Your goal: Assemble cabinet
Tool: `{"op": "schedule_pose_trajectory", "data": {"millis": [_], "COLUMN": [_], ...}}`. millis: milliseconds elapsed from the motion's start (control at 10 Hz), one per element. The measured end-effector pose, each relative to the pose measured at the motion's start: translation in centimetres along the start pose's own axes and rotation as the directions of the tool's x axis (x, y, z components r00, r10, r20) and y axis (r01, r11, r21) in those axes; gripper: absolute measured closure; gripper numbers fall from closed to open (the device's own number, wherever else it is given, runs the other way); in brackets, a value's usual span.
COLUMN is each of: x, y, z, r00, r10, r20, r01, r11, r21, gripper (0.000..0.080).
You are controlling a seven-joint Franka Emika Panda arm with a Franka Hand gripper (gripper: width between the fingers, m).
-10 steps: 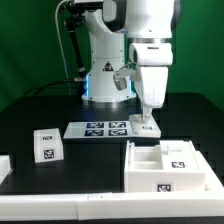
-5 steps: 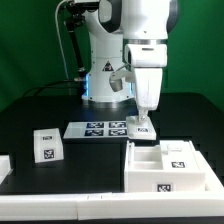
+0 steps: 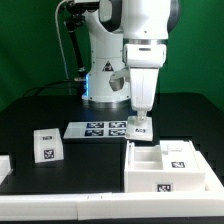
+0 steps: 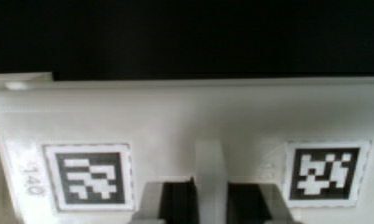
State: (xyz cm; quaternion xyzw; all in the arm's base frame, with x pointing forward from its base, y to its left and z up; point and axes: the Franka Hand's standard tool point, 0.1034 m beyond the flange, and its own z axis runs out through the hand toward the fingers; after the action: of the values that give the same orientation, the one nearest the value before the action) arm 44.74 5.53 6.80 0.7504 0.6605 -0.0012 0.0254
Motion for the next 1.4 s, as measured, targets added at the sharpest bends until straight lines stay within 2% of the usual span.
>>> {"op": "schedule_pose_trajectory", "data": {"millis": [600, 1400], "x": [0.8, 0.2], "y": [1.6, 2.1], "z": [0.3, 0.7], "r00": [1.000, 0.998], "r10": [-0.006, -0.056], "r20": [-0.011, -0.005], "r01": [0.006, 0.056], "r11": [1.000, 0.998], "r21": [-0.013, 0.002], "gripper": [0.0731, 0.0731]}}
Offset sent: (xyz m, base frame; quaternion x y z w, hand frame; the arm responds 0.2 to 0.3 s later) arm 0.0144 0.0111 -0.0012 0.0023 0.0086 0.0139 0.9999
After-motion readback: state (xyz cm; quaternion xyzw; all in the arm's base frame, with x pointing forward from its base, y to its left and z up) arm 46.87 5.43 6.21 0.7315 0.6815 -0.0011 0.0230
